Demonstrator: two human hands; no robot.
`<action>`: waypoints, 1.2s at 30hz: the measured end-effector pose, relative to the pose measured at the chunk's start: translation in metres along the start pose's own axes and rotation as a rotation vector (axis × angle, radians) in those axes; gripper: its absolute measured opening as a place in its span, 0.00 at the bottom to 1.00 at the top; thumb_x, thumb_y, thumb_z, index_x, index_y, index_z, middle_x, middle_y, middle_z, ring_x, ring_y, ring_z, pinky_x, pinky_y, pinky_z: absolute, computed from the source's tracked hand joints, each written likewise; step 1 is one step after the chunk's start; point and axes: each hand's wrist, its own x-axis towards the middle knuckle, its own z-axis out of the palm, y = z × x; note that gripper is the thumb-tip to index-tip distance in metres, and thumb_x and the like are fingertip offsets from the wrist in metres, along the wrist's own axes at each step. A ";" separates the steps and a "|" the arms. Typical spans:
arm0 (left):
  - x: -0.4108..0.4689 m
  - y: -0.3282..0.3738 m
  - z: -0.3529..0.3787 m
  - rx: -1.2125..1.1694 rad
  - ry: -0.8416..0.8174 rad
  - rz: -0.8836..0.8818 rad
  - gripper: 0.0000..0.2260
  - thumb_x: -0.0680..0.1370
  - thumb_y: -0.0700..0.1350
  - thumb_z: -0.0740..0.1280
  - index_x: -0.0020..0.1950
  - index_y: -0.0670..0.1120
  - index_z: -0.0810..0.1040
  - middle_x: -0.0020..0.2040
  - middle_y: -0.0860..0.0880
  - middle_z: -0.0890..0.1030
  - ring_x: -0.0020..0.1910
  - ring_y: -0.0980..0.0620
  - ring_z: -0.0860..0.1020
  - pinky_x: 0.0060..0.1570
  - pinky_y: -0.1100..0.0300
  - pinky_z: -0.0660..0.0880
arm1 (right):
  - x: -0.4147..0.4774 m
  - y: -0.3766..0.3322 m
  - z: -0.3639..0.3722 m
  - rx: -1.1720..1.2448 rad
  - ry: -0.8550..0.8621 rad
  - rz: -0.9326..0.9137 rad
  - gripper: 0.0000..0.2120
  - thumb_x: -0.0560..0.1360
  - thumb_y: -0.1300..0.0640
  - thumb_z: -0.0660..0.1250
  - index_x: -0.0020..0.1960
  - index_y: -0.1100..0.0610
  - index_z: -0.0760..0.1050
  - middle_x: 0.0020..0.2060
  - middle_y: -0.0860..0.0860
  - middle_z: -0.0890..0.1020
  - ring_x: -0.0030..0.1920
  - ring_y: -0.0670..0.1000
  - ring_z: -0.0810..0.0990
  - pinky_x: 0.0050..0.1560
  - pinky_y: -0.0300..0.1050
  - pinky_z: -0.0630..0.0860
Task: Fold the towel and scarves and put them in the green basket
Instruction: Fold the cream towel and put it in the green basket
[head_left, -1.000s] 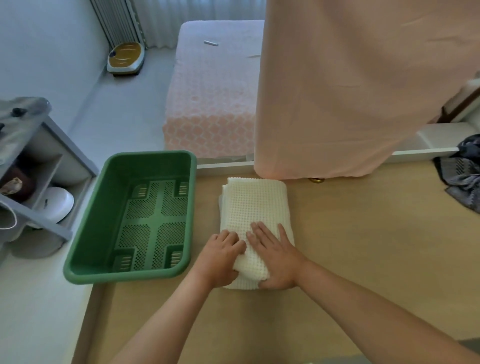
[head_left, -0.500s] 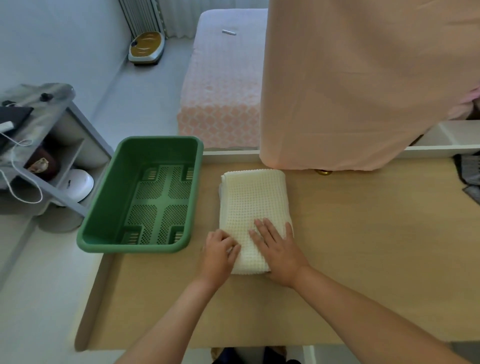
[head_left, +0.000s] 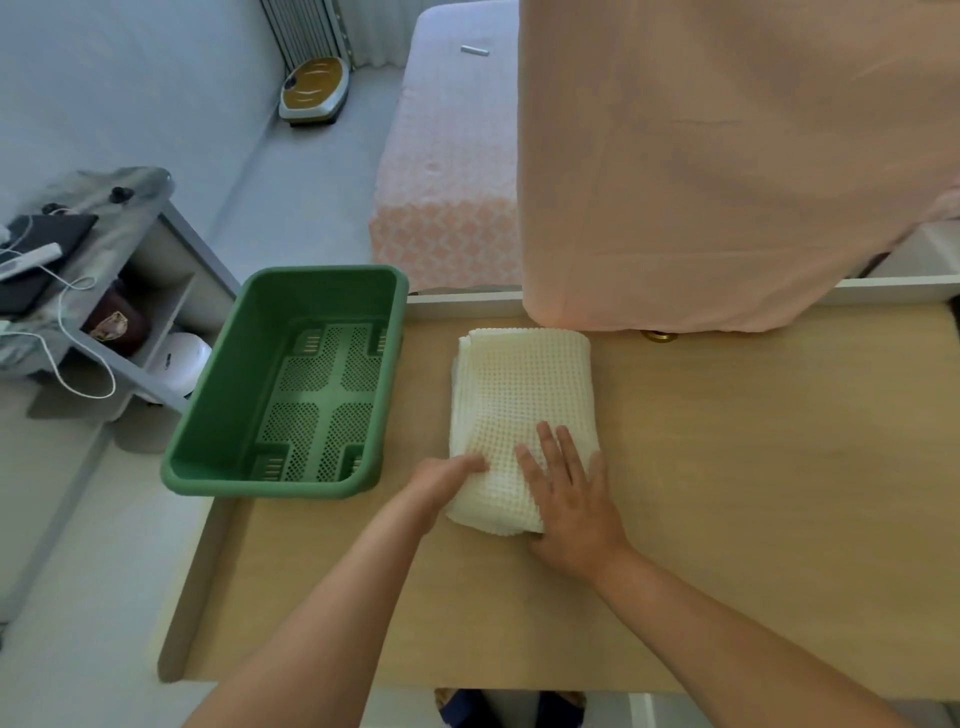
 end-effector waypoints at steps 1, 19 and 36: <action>0.000 0.003 0.000 -0.004 0.017 0.015 0.25 0.72 0.53 0.73 0.64 0.42 0.75 0.53 0.49 0.80 0.48 0.51 0.78 0.41 0.60 0.72 | -0.001 -0.002 0.002 -0.010 0.020 -0.017 0.58 0.62 0.38 0.77 0.81 0.50 0.47 0.80 0.60 0.45 0.79 0.64 0.47 0.66 0.73 0.63; 0.021 0.032 0.027 0.748 0.530 0.566 0.17 0.82 0.53 0.60 0.67 0.45 0.69 0.58 0.46 0.78 0.57 0.46 0.75 0.54 0.48 0.75 | 0.046 0.028 -0.036 0.388 0.282 0.156 0.18 0.78 0.46 0.60 0.64 0.51 0.75 0.66 0.53 0.72 0.64 0.55 0.71 0.59 0.52 0.74; 0.048 0.046 0.030 0.297 0.178 0.279 0.28 0.65 0.54 0.71 0.61 0.52 0.64 0.50 0.55 0.76 0.49 0.50 0.79 0.53 0.45 0.79 | 0.050 0.033 0.001 0.794 0.034 0.452 0.31 0.80 0.48 0.60 0.79 0.39 0.51 0.79 0.49 0.38 0.79 0.56 0.46 0.75 0.52 0.55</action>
